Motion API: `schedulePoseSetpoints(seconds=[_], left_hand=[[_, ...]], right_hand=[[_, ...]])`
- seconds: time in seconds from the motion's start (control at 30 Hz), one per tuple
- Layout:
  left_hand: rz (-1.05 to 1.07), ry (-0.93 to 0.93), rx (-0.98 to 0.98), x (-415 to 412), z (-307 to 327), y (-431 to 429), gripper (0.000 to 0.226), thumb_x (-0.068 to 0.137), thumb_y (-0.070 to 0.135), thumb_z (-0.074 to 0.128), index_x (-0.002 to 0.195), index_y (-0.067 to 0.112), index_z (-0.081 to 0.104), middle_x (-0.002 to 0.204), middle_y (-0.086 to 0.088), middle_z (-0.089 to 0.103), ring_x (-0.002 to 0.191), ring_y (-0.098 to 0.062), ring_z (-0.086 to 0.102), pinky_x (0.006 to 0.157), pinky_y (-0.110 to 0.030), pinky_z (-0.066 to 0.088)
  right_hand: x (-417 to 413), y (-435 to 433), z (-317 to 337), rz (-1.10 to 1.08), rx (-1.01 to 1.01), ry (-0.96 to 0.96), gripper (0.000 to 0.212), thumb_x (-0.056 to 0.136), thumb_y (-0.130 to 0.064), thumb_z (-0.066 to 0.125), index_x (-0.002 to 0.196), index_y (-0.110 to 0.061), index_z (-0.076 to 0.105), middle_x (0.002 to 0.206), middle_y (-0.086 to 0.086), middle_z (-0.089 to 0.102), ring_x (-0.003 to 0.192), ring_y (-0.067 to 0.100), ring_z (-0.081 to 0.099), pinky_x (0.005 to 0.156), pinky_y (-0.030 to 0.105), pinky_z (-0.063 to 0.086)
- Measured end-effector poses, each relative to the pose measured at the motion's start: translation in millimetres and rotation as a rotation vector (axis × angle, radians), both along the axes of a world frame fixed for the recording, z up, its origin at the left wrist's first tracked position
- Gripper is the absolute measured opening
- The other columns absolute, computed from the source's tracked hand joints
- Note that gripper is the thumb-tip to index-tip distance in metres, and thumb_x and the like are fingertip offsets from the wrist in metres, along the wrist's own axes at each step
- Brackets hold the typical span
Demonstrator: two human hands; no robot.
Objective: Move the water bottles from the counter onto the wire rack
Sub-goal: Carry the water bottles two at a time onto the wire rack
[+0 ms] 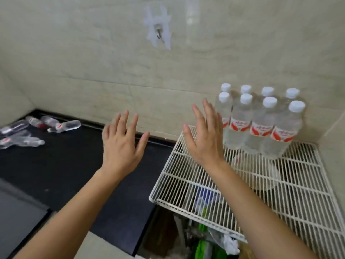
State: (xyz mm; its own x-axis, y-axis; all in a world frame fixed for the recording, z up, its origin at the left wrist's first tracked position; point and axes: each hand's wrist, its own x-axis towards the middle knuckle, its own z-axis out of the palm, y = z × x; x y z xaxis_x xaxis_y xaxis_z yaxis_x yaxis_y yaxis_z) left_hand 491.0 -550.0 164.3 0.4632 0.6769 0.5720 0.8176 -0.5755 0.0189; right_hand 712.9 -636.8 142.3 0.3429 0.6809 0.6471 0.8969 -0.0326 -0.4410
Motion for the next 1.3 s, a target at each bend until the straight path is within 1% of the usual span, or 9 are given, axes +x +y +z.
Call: schedulePoseSetpoints(seconds=[0.13, 0.23, 0.33, 0.47, 0.57, 0.7, 0.9, 1.17, 1.3], left_hand=[[0.178, -0.035, -0.022, -86, -3, 13, 0.066, 0.099, 0.054, 0.037, 0.148, 0.01, 0.045, 0.156, -0.021, 0.04, 0.145, -0.041, 0.036, 0.112, -0.061, 0.03], [0.295, -0.09, -0.029, -159, -7, 26, 0.069, 0.099, 0.055, 0.034, 0.149, 0.009, 0.045, 0.157, -0.02, 0.039, 0.145, -0.04, 0.035, 0.112, -0.062, 0.03], [0.386, -0.112, -0.045, -241, -10, 48, 0.07, 0.098, 0.056, 0.033, 0.149, 0.009, 0.044, 0.157, -0.021, 0.038, 0.145, -0.04, 0.034, 0.112, -0.063, 0.029], [0.496, -0.09, -0.087, -364, -16, 90, 0.07, 0.097, 0.056, 0.032, 0.149, 0.009, 0.044, 0.156, -0.021, 0.038, 0.145, -0.041, 0.034, 0.11, -0.067, 0.03], [0.57, -0.039, -0.143, -454, -20, 118, 0.073, 0.097, 0.057, 0.03, 0.148, 0.007, 0.044, 0.156, -0.023, 0.038, 0.145, -0.042, 0.034, 0.109, -0.069, 0.03], [0.642, 0.01, -0.181, -547, -21, 154, 0.074, 0.097, 0.058, 0.03, 0.149, 0.008, 0.043, 0.158, -0.02, 0.036, 0.147, -0.038, 0.031, 0.111, -0.067, 0.028], [0.687, -0.001, -0.25, -621, -30, 222, 0.074, 0.097, 0.06, 0.028, 0.152, 0.011, 0.038, 0.16, -0.016, 0.033, 0.149, -0.035, 0.028, 0.114, -0.065, 0.025], [0.742, 0.007, -0.327, -692, -75, 362, 0.072, 0.096, 0.059, 0.03, 0.148, 0.009, 0.043, 0.158, -0.019, 0.036, 0.148, -0.038, 0.028, 0.112, -0.067, 0.028], [0.799, -0.014, -0.385, -727, -80, 437, 0.077, 0.095, 0.062, 0.022, 0.15, 0.011, 0.039, 0.16, -0.021, 0.03, 0.15, -0.038, 0.023, 0.113, -0.064, 0.025]], right_hand=[[-70, 45, 2, 0.127, -0.05, -0.069, 0.057, 0.101, -0.042, 0.047, 0.152, -0.016, 0.04, 0.167, 0.013, 0.018, 0.154, 0.032, 0.019, 0.124, 0.055, 0.014], [-132, 80, 4, 0.201, -0.058, -0.117, 0.055, 0.101, -0.041, 0.049, 0.151, -0.019, 0.041, 0.165, 0.013, 0.023, 0.152, 0.033, 0.022, 0.123, 0.056, 0.016], [-209, 120, 3, 0.272, -0.066, -0.129, 0.055, 0.101, -0.044, 0.045, 0.152, -0.023, 0.04, 0.164, 0.012, 0.025, 0.152, 0.032, 0.021, 0.122, 0.057, 0.017], [-331, 188, -1, 0.36, -0.106, -0.168, 0.059, 0.102, -0.049, 0.042, 0.155, -0.025, 0.033, 0.168, 0.01, 0.015, 0.155, 0.03, 0.013, 0.125, 0.054, 0.01], [-423, 236, -5, 0.391, -0.154, -0.163, 0.061, 0.102, -0.051, 0.039, 0.157, -0.026, 0.031, 0.169, 0.011, 0.009, 0.156, 0.03, 0.009, 0.125, 0.053, 0.009], [-520, 287, -13, 0.48, -0.2, -0.18, 0.061, 0.103, -0.053, 0.037, 0.157, -0.025, 0.03, 0.169, 0.011, 0.009, 0.156, 0.029, 0.008, 0.126, 0.053, 0.009], [-602, 365, -23, 0.524, -0.202, -0.108, 0.061, 0.101, -0.05, 0.041, 0.154, -0.02, 0.036, 0.167, 0.013, 0.017, 0.155, 0.031, 0.015, 0.125, 0.053, 0.013], [-671, 520, -72, 0.602, -0.297, -0.129, 0.062, 0.103, -0.05, 0.042, 0.157, -0.022, 0.03, 0.169, 0.01, 0.012, 0.155, 0.029, 0.012, 0.125, 0.052, 0.014], [-699, 604, -84, 0.63, -0.388, -0.107, 0.064, 0.104, -0.05, 0.043, 0.158, -0.019, 0.028, 0.169, 0.009, 0.012, 0.155, 0.029, 0.013, 0.125, 0.051, 0.012]])
